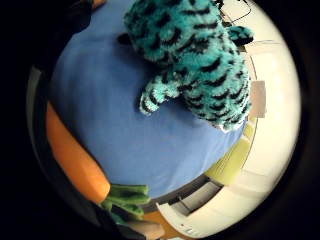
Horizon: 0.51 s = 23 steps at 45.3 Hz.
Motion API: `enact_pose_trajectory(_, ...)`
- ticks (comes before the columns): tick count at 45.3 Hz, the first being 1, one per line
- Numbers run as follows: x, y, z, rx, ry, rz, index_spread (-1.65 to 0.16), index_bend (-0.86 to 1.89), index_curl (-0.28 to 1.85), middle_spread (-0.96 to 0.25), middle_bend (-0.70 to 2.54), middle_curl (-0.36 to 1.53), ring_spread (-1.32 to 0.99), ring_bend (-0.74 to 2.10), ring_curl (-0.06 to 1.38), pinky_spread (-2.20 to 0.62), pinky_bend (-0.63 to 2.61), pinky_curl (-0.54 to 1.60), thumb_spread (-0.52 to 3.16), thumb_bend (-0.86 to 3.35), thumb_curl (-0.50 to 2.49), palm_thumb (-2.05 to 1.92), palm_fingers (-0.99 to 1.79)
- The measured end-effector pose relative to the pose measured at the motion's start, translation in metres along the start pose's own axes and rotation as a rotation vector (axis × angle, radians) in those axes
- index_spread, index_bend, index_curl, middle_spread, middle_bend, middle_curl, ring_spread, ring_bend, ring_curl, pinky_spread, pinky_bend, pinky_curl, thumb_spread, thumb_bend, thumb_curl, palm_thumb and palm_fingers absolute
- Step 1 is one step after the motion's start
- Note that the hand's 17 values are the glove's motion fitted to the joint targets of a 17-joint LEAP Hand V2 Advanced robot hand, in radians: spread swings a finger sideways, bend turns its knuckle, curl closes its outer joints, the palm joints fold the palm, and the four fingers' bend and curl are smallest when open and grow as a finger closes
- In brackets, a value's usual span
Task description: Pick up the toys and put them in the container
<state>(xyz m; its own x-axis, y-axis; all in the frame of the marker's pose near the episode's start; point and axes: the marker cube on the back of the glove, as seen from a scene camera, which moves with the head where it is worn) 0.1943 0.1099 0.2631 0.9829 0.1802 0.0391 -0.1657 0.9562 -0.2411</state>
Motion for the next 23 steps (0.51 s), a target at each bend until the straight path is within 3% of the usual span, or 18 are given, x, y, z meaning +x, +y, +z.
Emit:
enact_pose_trajectory(12, -0.001, -0.004, 0.013, -0.014, -0.021, 0.025, -0.26, 0.19, 0.4, -0.12, 0.19, 0.32, -0.35, 0.18, 0.19, -0.19, 0.54, 0.35, 1.07, -0.03, 0.17, -0.03, 0.09)
enact_pose_trajectory(15, -0.003, -0.003, 0.01, 0.003, -0.031, 0.02, -0.28, 0.35, 0.44, -0.14, 0.16, 0.31, -0.37, 0.2, 0.19, -0.22, 0.53, 0.34, 1.15, 0.04, 0.2, 0.1, 0.27)
enact_pose_trajectory(16, -0.004, -0.002, 0.01, 0.009, -0.03, 0.018, -0.27, 0.26, 0.41, -0.13, 0.17, 0.32, -0.36, 0.18, 0.19, -0.21, 0.54, 0.34, 1.11, -0.01, 0.19, 0.03, 0.15)
enact_pose_trajectory(17, -0.005, -0.001, 0.009, 0.017, -0.029, 0.016, -0.28, 0.43, 0.49, -0.14, 0.15, 0.31, -0.39, 0.22, 0.21, -0.23, 0.55, 0.36, 1.21, 0.09, 0.21, 0.17, 0.35)
enact_pose_trajectory(21, -0.008, 0.0, 0.002, 0.04, -0.015, 0.002, -0.29, 0.49, 0.49, -0.15, 0.14, 0.29, -0.41, 0.23, 0.21, -0.26, 0.55, 0.34, 1.3, 0.13, 0.23, 0.24, 0.42)
enact_pose_trajectory(23, -0.008, 0.0, -0.003, 0.052, -0.008, -0.008, -0.31, 0.59, 0.51, -0.16, 0.14, 0.29, -0.43, 0.29, 0.22, -0.29, 0.55, 0.33, 1.36, 0.17, 0.25, 0.3, 0.64)
